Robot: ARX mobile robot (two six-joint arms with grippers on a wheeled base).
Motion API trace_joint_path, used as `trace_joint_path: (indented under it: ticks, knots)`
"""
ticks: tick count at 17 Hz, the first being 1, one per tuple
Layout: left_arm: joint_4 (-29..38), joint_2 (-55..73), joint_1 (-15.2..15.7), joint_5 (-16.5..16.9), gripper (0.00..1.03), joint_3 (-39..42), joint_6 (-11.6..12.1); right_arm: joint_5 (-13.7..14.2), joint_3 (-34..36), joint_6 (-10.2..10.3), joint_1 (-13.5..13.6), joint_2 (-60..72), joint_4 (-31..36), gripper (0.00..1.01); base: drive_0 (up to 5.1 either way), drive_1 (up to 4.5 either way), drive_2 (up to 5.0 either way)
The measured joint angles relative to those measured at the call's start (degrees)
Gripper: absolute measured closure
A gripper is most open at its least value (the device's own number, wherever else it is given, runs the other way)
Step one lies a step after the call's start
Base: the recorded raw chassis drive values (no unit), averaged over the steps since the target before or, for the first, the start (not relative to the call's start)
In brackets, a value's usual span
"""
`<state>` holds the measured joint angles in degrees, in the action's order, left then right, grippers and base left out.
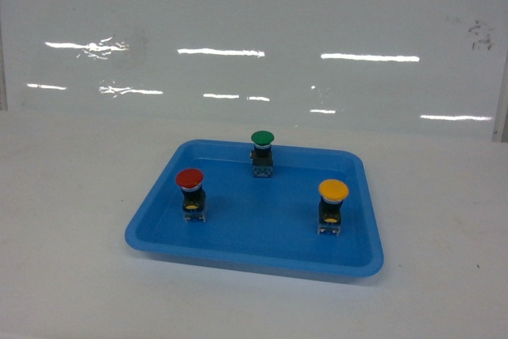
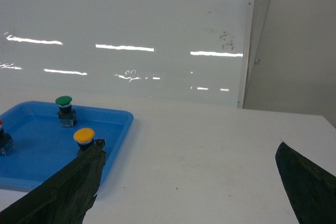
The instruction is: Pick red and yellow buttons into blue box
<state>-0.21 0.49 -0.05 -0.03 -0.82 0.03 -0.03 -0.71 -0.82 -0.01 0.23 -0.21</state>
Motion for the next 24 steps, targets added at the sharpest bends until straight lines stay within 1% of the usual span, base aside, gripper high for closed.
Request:
trace_joint_path:
  ticks: [22, 23, 24]
  knots:
    - [0.0, 0.0, 0.0, 0.0, 0.05, 0.0, 0.0, -0.2, 0.0, 0.0, -0.1, 0.1, 0.3, 0.03, 0.0, 0.0, 0.0]
    - [0.0, 0.0, 0.0, 0.0, 0.05, 0.0, 0.0, -2.2, 0.0, 0.0, -1.7, 1.8, 3.4, 0.03, 0.0, 0.0, 0.0]
    - [0.0, 0.0, 0.0, 0.0, 0.05, 0.0, 0.0, -2.9, 0.0, -0.1, -3.6, 5.7, 7.5, 0.03, 0.0, 0.0, 0.0]
